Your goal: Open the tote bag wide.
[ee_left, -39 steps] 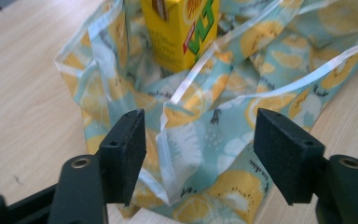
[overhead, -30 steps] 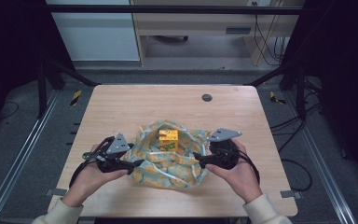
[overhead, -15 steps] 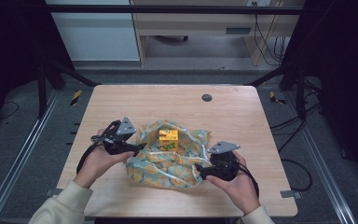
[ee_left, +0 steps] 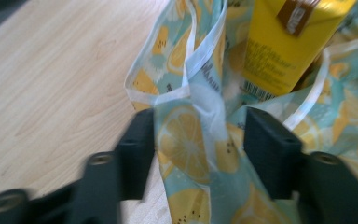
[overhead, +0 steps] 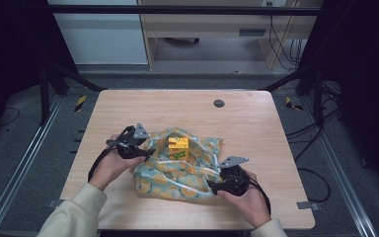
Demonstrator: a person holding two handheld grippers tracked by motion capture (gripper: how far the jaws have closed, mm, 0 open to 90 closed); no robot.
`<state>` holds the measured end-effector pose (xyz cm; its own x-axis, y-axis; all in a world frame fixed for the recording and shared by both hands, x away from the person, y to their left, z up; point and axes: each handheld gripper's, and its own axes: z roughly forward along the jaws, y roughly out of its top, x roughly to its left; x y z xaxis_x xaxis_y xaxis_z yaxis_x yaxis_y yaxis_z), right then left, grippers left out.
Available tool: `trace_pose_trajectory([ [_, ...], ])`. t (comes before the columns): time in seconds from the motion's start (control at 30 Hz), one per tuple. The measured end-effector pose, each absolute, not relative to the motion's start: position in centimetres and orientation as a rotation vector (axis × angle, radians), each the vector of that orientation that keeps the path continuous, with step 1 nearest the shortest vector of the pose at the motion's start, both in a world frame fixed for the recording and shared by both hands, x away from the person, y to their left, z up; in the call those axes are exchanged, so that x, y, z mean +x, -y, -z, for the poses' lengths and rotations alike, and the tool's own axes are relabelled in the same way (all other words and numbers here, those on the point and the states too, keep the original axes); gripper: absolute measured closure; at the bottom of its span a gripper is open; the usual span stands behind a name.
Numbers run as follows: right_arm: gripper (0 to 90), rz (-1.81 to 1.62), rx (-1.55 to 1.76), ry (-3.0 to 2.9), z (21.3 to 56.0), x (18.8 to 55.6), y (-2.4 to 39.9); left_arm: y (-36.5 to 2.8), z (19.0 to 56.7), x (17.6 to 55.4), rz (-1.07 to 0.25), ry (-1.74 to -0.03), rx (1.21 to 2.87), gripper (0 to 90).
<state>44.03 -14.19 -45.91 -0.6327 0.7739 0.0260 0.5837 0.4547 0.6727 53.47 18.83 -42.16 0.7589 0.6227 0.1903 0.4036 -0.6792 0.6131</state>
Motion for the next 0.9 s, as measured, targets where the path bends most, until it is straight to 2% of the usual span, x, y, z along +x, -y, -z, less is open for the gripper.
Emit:
trace_pose_trajectory([
  [0.07,46.2,-0.944,1.162,-2.447,46.4,44.1,14.2,-18.8,42.5,53.8,-0.516,-0.778,2.409,57.1],
  [0.2,71.7,-0.959,1.146,-2.464,46.9,44.2,14.5,-18.8,42.6,54.1,-0.508,-0.785,2.385,77.9],
  [0.3,82.8,-0.976,1.138,-2.461,46.8,44.6,14.9,-18.8,42.1,54.3,-0.515,-0.791,2.356,83.1],
  [0.53,85.3,-0.921,1.109,-2.405,45.2,46.0,16.5,-19.2,41.4,55.4,-0.554,-0.839,2.286,84.3],
  [0.9,86.8,-0.949,1.138,-2.438,47.4,46.1,17.4,-19.9,44.1,56.3,-0.508,-0.895,2.322,86.7],
])
